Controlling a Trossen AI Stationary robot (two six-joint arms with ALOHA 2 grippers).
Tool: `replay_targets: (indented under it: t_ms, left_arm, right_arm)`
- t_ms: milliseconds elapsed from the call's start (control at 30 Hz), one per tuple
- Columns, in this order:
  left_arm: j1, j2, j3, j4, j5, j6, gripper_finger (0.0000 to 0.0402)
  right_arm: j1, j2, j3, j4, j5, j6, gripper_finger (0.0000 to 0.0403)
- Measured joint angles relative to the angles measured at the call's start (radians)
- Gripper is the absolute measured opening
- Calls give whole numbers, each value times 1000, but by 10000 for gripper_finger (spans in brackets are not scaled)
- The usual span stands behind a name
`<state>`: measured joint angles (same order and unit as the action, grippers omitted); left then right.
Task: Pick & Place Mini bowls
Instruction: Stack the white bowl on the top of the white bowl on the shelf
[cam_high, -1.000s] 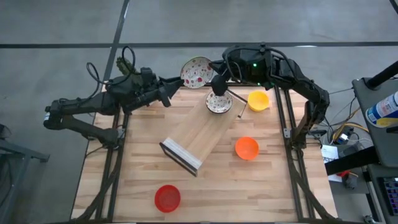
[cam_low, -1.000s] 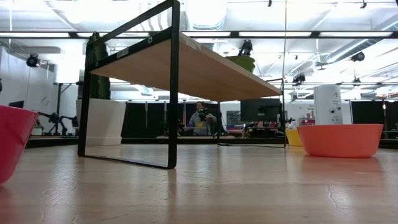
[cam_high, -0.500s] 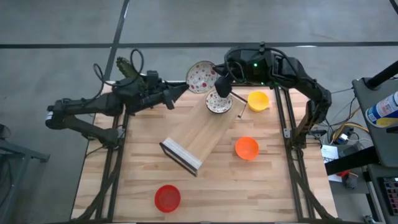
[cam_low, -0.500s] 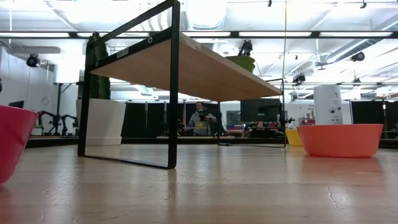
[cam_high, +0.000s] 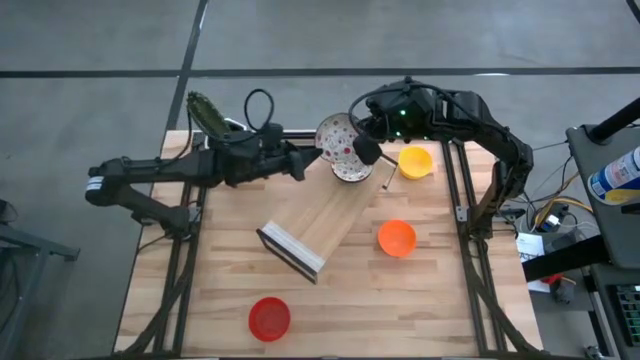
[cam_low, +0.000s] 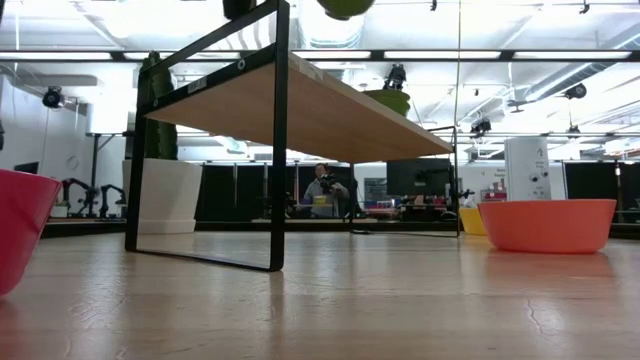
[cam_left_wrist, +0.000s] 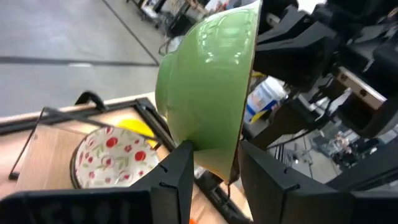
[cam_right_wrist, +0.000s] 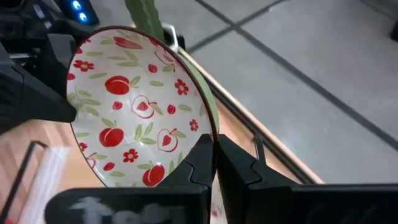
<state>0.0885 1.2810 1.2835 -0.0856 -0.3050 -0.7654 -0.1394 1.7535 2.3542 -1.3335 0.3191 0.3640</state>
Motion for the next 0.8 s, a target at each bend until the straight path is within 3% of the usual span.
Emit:
replay_targets:
  t_ms: [633,800]
  left_arm:
    - [113,146,0,-2,251,-252,117]
    - [142,166,0,-31,315,-259,117]
  right_arm:
    - [-85,39,-3,-232,-135,75,8]
    - [-112,63,-3,-242,-180,56,8]
